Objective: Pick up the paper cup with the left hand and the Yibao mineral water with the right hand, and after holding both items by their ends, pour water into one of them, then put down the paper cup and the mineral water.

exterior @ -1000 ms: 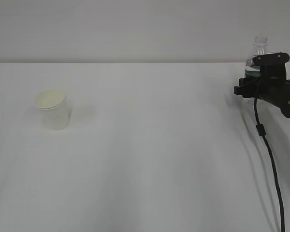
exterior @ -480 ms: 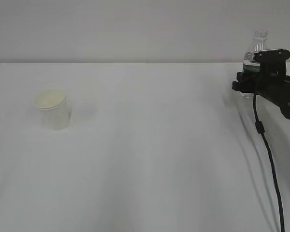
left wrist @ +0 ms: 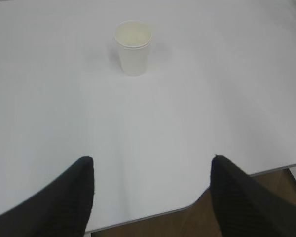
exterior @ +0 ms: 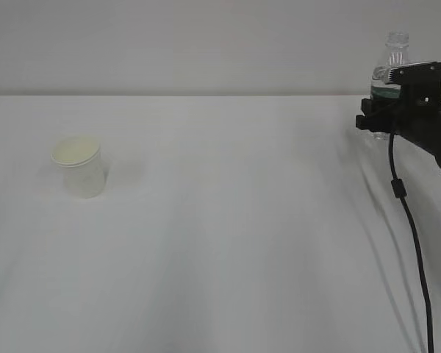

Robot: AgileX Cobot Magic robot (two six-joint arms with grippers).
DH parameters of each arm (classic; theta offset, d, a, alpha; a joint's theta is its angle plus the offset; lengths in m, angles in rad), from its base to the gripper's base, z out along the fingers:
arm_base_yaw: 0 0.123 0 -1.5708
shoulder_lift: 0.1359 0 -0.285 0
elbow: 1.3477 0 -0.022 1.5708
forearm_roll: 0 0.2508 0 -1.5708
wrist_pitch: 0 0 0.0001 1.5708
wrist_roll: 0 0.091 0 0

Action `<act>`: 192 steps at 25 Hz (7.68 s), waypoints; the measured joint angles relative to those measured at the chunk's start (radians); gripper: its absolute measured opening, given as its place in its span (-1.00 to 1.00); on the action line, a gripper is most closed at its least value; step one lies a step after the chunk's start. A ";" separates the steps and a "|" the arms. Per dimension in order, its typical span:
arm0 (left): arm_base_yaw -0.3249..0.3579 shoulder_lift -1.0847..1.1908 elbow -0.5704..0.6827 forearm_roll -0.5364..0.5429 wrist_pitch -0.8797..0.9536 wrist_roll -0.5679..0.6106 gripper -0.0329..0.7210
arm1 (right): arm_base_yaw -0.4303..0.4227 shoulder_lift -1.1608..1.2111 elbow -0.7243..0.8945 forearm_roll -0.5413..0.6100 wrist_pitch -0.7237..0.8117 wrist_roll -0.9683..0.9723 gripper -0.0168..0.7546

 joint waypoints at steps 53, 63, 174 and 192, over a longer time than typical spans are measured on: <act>0.000 0.000 0.119 -0.068 -0.360 0.014 0.43 | 0.000 -0.662 0.511 -0.656 -0.109 0.466 0.09; 0.000 0.018 0.202 -0.073 -0.483 0.014 0.51 | 0.000 -0.720 0.512 -0.760 -0.110 0.558 0.09; -0.258 1.216 0.438 0.033 -2.145 0.110 0.66 | 0.000 -0.768 0.512 -1.000 -0.184 0.624 0.08; -0.258 1.366 0.437 -0.024 -2.149 -0.092 0.66 | 0.000 -0.768 0.512 -1.001 -0.197 0.624 0.08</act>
